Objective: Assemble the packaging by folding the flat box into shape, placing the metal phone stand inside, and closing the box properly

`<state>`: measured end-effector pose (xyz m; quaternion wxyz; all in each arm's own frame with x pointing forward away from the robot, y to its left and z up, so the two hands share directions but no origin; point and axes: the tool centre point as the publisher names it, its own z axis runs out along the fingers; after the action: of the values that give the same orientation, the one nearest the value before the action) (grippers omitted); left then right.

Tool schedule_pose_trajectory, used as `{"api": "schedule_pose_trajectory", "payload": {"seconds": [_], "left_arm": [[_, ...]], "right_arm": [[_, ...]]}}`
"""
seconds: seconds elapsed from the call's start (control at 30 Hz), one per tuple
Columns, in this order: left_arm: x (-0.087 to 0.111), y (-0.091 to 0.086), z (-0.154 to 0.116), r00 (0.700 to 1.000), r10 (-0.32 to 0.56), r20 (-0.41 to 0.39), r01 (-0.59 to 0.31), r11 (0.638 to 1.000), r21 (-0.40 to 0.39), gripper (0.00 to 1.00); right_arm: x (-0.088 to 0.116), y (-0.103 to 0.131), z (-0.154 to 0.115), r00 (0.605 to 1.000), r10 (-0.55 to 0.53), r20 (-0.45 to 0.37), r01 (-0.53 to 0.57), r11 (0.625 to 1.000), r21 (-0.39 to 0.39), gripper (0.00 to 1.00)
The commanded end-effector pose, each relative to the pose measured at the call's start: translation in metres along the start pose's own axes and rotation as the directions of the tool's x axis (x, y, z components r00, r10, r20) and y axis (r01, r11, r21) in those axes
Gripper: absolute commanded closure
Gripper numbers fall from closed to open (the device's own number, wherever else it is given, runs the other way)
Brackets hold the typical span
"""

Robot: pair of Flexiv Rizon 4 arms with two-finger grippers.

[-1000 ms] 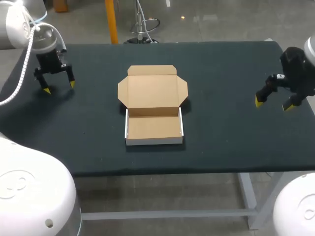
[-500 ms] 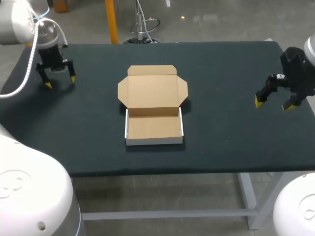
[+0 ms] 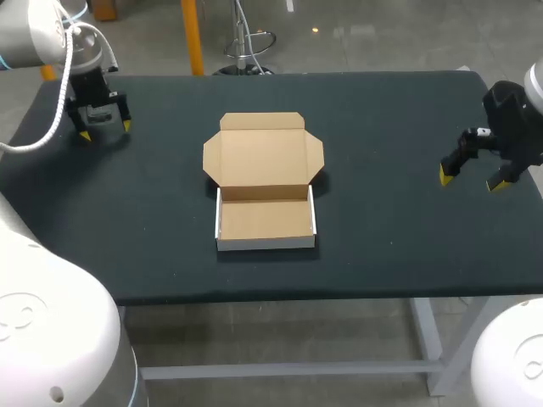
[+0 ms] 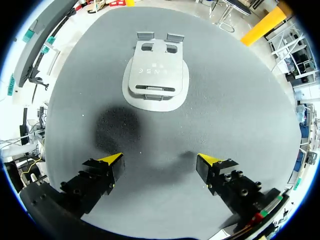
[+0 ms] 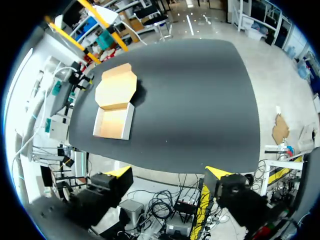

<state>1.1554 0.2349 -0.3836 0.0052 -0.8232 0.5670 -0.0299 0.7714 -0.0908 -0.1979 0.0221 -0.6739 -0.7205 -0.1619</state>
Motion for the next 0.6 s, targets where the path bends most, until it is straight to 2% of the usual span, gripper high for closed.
{"api": "schedule_pose_trajectory", "payload": {"seconds": [0.03, 0.6], "left_arm": [[0.001, -0.012, 0.001, 1.0, -0.003, 0.003, 0.003, 0.999, -0.051, 0.0], [-0.001, -0.031, 0.005, 1.0, -0.01, -0.015, 0.009, 0.998, -0.066, 0.0]], "right_arm": [[0.0, 0.0, -0.002, 1.0, 0.0, 0.0, 0.0, 1.0, 0.005, 0.0], [0.0, 0.0, -0.002, 1.0, 0.0, 0.0, 0.0, 1.0, 0.005, 0.0]]}}
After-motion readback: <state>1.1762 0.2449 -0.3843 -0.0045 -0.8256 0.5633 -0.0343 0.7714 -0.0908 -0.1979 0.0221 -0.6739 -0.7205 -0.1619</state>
